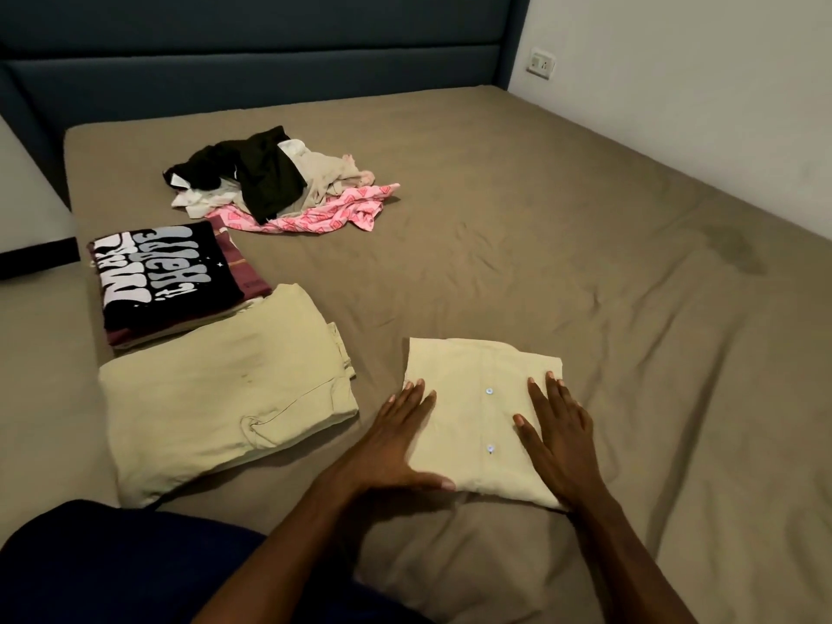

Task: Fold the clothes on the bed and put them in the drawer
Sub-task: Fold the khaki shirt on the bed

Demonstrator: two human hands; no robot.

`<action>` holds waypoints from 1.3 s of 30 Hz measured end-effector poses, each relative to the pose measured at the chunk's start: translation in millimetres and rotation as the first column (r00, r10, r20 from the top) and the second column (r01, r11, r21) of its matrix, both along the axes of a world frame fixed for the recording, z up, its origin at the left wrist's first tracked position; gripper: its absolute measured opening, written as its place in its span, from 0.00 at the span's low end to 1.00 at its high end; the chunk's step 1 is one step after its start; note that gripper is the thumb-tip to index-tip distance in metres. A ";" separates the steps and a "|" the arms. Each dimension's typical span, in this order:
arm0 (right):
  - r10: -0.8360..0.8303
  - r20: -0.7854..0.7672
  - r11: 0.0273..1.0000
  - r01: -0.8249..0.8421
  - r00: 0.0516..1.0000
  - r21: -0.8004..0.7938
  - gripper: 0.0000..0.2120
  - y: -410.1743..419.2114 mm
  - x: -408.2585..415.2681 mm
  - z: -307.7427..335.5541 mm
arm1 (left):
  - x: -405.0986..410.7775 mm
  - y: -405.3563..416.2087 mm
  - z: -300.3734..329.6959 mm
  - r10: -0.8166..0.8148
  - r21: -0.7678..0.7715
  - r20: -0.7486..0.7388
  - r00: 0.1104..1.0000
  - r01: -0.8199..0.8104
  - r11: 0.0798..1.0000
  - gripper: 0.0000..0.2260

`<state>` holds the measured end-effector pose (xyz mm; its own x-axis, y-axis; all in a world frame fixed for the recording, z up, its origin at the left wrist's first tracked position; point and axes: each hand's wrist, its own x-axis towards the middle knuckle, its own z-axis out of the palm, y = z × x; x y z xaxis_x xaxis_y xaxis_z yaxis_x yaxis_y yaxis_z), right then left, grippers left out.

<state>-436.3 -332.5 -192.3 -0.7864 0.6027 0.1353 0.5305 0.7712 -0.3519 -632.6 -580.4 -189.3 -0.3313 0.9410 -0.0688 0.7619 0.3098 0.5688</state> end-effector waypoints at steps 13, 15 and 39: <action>0.283 -0.038 0.927 -0.263 0.958 0.268 0.35 -55.8 55.5 -0.9 | 13.0 -15.2 -0.5 0.009 0.176 -0.476 0.880 0.085 0.981 0.25; 0.279 -0.027 0.916 -0.258 0.960 0.309 0.34 -65.2 47.6 2.9 | 14.3 -18.7 1.4 0.046 0.256 -0.422 0.906 0.070 0.964 0.20; -0.180 0.143 0.805 0.229 0.973 -0.547 0.17 35.6 -53.5 94.3 | -25.3 63.8 136.5 0.448 0.549 -0.304 0.841 -0.231 0.804 0.20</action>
